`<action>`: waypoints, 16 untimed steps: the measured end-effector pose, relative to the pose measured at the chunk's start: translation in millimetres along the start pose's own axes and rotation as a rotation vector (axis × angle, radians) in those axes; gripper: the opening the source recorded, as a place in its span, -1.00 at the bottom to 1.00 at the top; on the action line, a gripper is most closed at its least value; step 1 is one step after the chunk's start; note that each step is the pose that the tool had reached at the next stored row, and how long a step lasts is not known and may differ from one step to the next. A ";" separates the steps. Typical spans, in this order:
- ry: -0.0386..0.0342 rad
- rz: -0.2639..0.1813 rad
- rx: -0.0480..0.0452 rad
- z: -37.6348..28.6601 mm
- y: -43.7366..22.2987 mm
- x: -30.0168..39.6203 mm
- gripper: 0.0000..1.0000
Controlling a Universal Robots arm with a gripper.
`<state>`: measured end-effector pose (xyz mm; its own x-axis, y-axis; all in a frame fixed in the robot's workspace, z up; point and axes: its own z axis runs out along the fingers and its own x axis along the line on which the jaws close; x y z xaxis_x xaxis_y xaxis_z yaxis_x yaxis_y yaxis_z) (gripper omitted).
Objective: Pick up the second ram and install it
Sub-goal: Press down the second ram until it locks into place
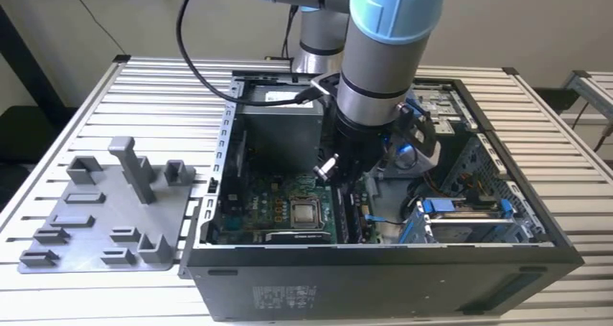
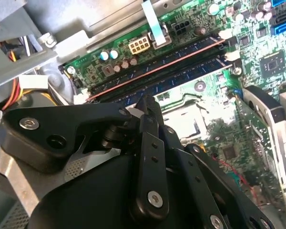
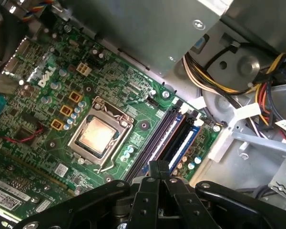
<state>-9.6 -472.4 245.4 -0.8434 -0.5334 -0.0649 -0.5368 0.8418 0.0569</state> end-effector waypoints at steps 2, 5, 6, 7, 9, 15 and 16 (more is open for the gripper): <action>0.0038 -0.019 0.0031 0.3 0.0 0.0 -0.79; 0.0091 -0.049 0.0068 1.1 -0.1 0.1 -0.79; 0.0095 -0.061 0.0067 1.4 -0.1 0.1 -0.79; 0.0089 -0.071 0.0071 1.7 -0.2 0.1 -0.79; 0.0050 -0.090 0.0101 2.2 -0.2 0.2 -0.79; 0.0004 -0.165 0.0112 3.0 0.0 0.5 -0.79; 0.0011 -0.181 0.0101 2.9 0.1 0.6 -0.79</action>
<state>-10.0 -472.4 242.5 -0.7332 -0.6761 -0.0720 -0.6793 0.7330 0.0343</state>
